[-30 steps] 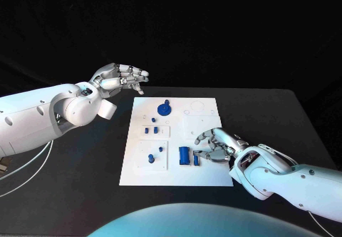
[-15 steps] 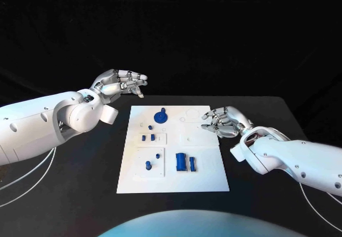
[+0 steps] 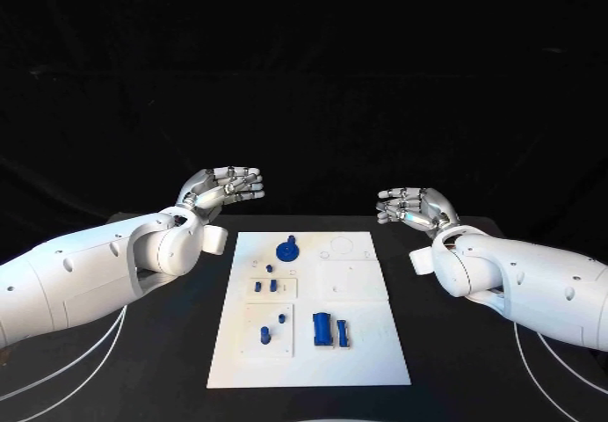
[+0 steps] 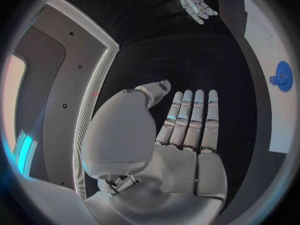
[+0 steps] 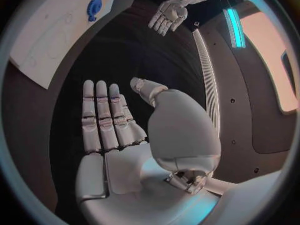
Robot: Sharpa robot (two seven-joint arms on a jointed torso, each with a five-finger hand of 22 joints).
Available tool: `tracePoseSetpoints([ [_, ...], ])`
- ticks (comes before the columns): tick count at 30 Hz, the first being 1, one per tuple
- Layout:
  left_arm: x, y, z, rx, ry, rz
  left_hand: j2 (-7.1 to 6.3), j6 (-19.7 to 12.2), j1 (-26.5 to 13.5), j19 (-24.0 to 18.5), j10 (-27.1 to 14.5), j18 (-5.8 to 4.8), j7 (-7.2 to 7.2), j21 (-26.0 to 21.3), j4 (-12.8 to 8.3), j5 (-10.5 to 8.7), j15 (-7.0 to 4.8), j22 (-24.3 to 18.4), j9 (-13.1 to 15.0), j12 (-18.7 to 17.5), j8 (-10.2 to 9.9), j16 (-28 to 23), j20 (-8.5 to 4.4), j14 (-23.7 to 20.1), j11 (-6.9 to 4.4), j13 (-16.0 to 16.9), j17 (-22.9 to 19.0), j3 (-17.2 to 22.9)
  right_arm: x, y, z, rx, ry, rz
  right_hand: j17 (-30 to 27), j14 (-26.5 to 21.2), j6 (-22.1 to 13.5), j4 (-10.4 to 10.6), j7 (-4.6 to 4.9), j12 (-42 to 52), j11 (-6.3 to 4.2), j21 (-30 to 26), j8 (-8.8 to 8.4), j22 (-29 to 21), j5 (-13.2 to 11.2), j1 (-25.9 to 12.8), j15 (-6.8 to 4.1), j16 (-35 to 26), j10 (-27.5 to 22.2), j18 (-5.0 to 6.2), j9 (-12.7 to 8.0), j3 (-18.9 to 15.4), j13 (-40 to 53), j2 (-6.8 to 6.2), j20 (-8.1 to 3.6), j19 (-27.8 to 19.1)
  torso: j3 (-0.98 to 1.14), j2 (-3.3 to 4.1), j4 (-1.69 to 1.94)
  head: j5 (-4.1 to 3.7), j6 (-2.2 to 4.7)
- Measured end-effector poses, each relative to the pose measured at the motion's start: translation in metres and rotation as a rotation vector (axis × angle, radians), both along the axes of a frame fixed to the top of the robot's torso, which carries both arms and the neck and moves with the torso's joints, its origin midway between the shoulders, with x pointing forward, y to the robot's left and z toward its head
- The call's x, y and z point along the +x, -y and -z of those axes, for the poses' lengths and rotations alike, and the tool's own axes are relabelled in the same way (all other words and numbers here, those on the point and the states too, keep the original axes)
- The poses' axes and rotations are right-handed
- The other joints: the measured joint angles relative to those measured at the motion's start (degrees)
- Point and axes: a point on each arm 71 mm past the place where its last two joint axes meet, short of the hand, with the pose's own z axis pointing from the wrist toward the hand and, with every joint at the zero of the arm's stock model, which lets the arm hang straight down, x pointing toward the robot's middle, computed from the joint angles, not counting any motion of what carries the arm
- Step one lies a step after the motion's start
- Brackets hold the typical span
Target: Assemble the parts on the task board
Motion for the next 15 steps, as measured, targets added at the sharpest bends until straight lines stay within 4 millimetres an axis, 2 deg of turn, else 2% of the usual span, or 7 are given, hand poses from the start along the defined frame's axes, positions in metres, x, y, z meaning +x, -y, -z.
tracePoseSetpoints([
  [1,0.000,0.000,0.000,0.000,0.000,-0.001,1.03,-4.5,-2.4,-3.8,-4.9,-0.57,-1.04,-1.6,-0.5,-0.54,-0.77,-0.8,-0.9,-1.4,-1.5,-2.7,-1.45,-4.1,-0.83,-0.3,-0.6,-3.4,0.000,-0.001,0.000,0.002,0.000,-0.002,-2.3,-5.6,-4.5,-0.2,-1.07,-0.9,-0.05,-0.5,-0.85,-4.1,-1.1,-1.9,-0.65,-1.8,-3.0,-0.87,-2.5,-3.4,-1.5,1.25,-1.22,-5.4,-0.01,-0.02,0.00,0.01,0.01],
  [3,0.000,-0.002,0.000,0.002,-0.001,-0.002,3.79,-15.4,-8.3,-13.5,-17.1,-3.08,-3.88,-4.9,-1.9,-1.73,-2.91,-2.2,-3.2,-4.2,-5.0,-8.4,-5.26,-14.2,-3.24,-1.2,-2.1,-11.5,-0.002,-0.001,-0.001,0.004,-0.002,-0.001,-7.2,-18.4,-16.0,-0.5,-3.86,-2.6,-2.05,-1.3,-2.60,-12.5,-3.9,-7.2,-2.19,-5.4,-12.7,-3.47,-8.1,-10.8,-4.3,3.62,-4.26,-17.8,-0.01,-0.01,0.01,0.01,-0.07],
  [6,-0.002,0.001,0.001,0.001,-0.005,0.001,6.61,-27.0,-16.1,-23.9,-30.0,-5.50,-6.93,-8.1,-3.3,-2.98,-5.28,-3.7,-5.7,-7.0,-8.6,-14.2,-9.30,-24.9,-5.90,-2.0,-3.5,-20.1,-0.006,-0.004,-0.001,0.020,-0.004,0.000,-12.3,-32.0,-27.8,-0.9,-6.69,-4.4,-4.29,-2.3,-4.41,-21.4,-6.8,-14.3,-3.83,-9.0,-29.2,-5.91,-13.9,-18.5,-7.0,6.12,-7.44,-30.9,-0.01,0.01,0.15,-0.19,0.25],
  [7,-0.003,0.004,0.002,0.000,-0.008,0.003,7.47,-30.6,-19.2,-27.1,-34.1,-6.33,-7.85,-9.2,-3.7,-3.35,-6.03,-4.2,-6.4,-7.8,-9.8,-16.0,-10.52,-28.3,-6.74,-2.3,-4.0,-22.7,-0.008,-0.006,-0.001,0.029,-0.006,0.000,-13.9,-36.3,-31.5,-1.0,-7.57,-4.9,-5.00,-2.5,-4.96,-24.2,-7.7,-20.1,-4.35,-10.1,-34.8,-6.76,-15.8,-21.0,-7.8,6.88,-8.41,-35.0,0.03,0.00,0.26,-0.28,0.57],
  [8,-0.004,0.007,0.003,-0.001,-0.011,0.005,8.05,-33.0,-21.9,-29.3,-36.8,-6.73,-8.48,-9.8,-4.1,-3.61,-6.51,-4.5,-6.9,-8.4,-10.5,-17.1,-11.37,-30.6,-7.30,-2.5,-4.3,-24.5,-0.010,-0.009,-0.002,0.041,-0.009,0.000,-14.9,-39.2,-34.0,-1.1,-8.14,-5.3,-5.47,-2.5,-5.34,-26.0,-8.4,-26.7,-4.70,-10.8,-38.5,-7.15,-17.0,-22.6,-8.4,7.39,-9.07,-37.8,0.07,-0.03,0.36,-0.38,0.86],
  [11,-0.009,0.018,0.008,-0.003,-0.022,0.008,9.32,-38.2,-40.5,-33.9,-42.6,-7.62,-9.84,-11.3,-4.7,-3.98,-7.59,-5.1,-8.0,-9.6,-12.1,-19.7,-13.19,-35.4,-8.52,-2.8,-4.9,-28.3,-0.020,-0.021,-0.005,0.094,-0.015,0.000,-17.2,-45.3,-39.2,-1.3,-9.35,-6.1,-6.46,-2.9,-6.16,-30.0,-9.7,-43.2,-5.43,-12.4,-46.5,-8.13,-19.6,-26.1,-9.5,8.52,-10.47,-43.6,0.24,-0.19,0.85,-0.85,2.24],
  [15,-0.019,0.035,0.014,0.001,-0.038,-0.006,10.23,-42.0,-57.7,-37.2,-46.7,-8.49,-10.84,-12.3,-5.1,-4.31,-8.31,-5.6,-8.8,-10.4,-13.3,-21.5,-14.45,-38.9,-9.37,-3.1,-5.4,-31.1,-0.036,-0.038,-0.011,0.179,-0.029,0.017,-18.8,-49.7,-43.0,-1.4,-10.25,-6.5,-7.15,-3.2,-6.65,-32.9,-10.5,-55.8,-5.99,-13.6,-52.4,-8.49,-21.5,-28.6,-10.4,9.32,-11.52,-47.9,0.57,-0.51,1.79,-1.62,4.41],
])
